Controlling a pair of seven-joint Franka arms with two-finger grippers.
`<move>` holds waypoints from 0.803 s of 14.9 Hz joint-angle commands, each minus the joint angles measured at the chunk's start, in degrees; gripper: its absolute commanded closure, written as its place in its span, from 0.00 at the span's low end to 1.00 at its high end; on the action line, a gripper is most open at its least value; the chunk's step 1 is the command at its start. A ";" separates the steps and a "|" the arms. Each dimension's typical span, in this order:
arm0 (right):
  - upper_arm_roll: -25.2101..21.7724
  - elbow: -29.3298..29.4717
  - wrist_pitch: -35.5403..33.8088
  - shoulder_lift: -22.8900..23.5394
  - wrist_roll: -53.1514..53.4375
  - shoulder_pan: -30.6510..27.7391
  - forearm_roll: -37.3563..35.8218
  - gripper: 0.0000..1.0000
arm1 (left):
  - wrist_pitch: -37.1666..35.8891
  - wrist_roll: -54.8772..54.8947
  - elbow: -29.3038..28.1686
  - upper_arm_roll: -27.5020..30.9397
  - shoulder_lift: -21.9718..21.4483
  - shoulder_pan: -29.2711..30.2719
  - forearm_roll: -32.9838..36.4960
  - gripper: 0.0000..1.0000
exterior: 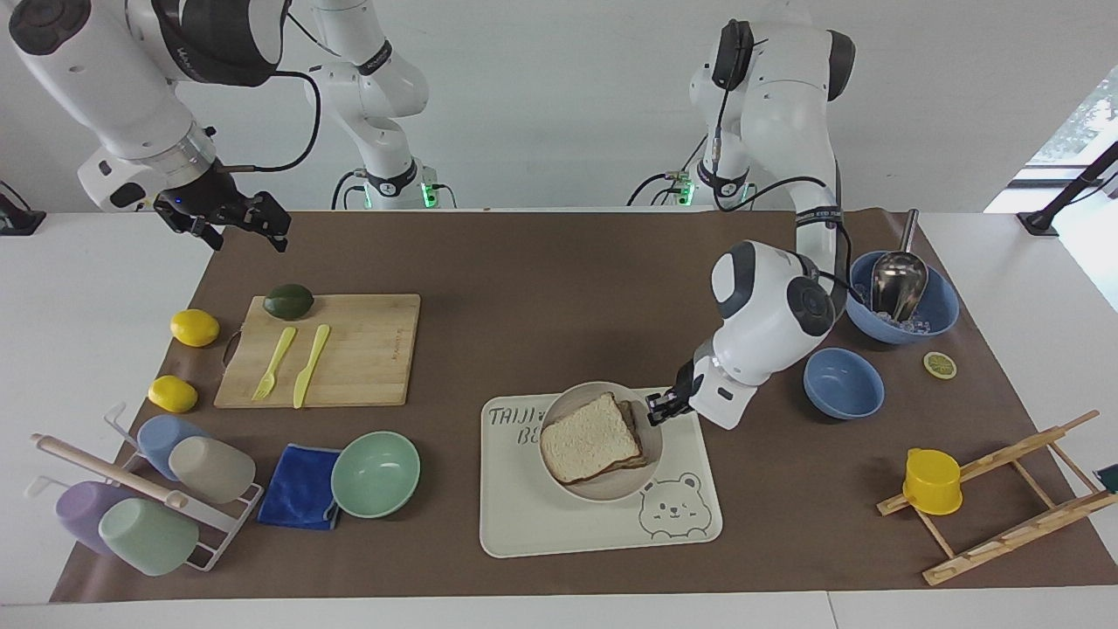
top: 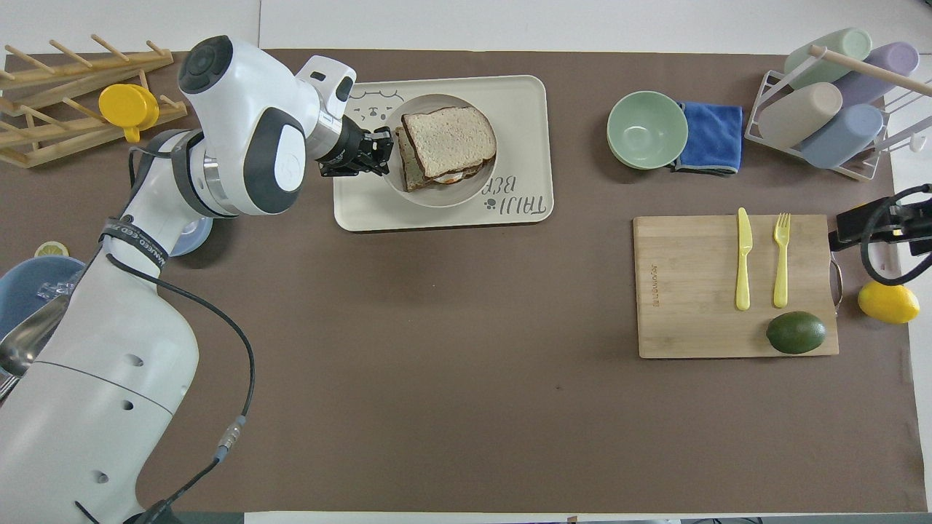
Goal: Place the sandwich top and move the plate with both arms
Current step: 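Set the plate down on the tray and open the left gripper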
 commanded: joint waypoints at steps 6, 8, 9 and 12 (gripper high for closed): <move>0.45 -1.10 0.14 -1.16 0.21 -0.49 -0.15 0.00 | 5.39 1.25 -5.41 0.31 -2.15 -1.69 0.99 1.00; 0.45 -1.10 0.14 -1.16 0.21 -0.49 -0.15 0.00 | 5.12 2.13 -5.41 0.40 -2.16 -1.43 0.99 1.00; 0.45 -1.10 0.14 -1.16 0.21 -0.49 -0.15 0.00 | 4.95 2.14 -5.41 0.40 -2.16 -1.34 0.99 0.72; 0.45 -1.10 0.14 -1.25 0.21 -0.49 -0.15 0.00 | 3.20 2.14 -4.88 0.40 -2.24 -1.07 0.99 0.13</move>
